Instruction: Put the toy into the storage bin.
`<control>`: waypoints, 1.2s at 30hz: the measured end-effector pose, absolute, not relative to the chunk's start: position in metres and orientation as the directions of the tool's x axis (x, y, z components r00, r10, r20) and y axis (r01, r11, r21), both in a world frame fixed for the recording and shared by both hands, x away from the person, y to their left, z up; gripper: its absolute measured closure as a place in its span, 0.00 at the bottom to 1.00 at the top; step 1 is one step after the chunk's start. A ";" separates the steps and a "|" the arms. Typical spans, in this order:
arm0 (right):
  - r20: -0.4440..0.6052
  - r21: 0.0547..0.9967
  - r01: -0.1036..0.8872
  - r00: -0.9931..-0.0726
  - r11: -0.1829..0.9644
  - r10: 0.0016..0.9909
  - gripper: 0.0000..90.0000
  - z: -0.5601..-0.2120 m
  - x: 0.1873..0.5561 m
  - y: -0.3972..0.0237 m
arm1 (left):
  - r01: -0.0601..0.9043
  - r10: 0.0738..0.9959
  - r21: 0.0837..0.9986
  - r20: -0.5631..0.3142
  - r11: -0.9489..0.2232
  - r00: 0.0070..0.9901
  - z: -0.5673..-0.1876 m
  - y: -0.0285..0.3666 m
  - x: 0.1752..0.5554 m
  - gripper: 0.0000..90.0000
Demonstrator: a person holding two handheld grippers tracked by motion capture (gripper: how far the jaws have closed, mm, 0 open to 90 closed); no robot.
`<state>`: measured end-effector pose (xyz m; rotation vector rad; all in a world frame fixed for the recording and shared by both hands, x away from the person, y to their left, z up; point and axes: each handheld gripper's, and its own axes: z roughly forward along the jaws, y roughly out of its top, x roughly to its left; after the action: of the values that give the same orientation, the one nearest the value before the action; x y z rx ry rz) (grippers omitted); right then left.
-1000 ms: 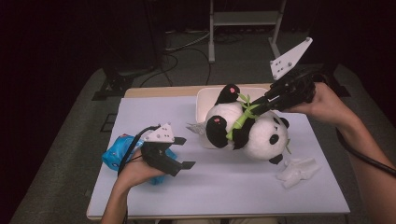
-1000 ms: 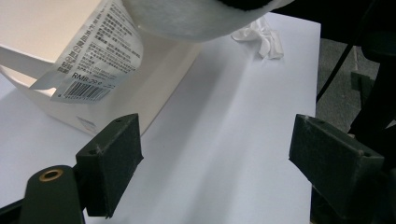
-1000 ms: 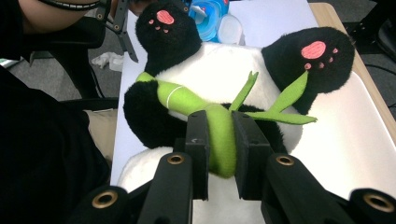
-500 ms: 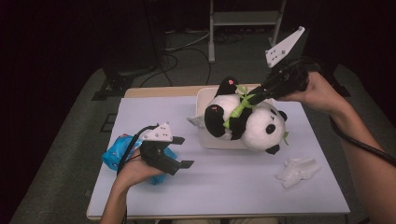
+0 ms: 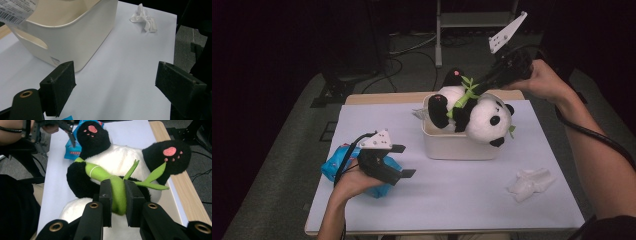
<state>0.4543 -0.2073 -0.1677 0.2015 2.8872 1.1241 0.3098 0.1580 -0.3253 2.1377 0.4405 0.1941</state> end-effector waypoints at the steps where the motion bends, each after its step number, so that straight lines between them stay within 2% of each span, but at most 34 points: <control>1: 0.011 0.677 0.104 -0.991 0.728 0.132 0.86 -0.169 0.458 -0.207 | 0.238 0.382 0.822 -0.027 -0.517 0.924 -0.325 0.158 0.310 0.17; 9: 0.017 0.664 0.119 -0.989 0.738 0.144 0.86 -0.176 0.481 -0.202 | 0.237 0.384 0.821 -0.024 -0.519 0.923 -0.324 0.158 0.308 0.17; 16: 0.038 0.669 0.143 -0.987 0.729 0.158 0.86 -0.196 0.499 -0.198 | 0.242 0.387 0.821 -0.028 -0.517 0.922 -0.325 0.159 0.309 0.17; 28: 0.034 0.653 0.149 -0.985 0.743 0.168 0.86 -0.200 0.510 -0.188 | 0.243 0.381 0.816 -0.030 -0.525 0.924 -0.326 0.158 0.309 0.17; 36: 0.060 0.626 0.162 -0.985 0.763 0.161 0.85 -0.226 0.510 -0.186 | 0.245 0.380 0.815 -0.032 -0.525 0.924 -0.327 0.157 0.309 0.17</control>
<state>0.5099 -0.1858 -0.2258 0.2705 2.9519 1.0481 0.3087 0.1572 -0.3266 2.1487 0.4432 0.1848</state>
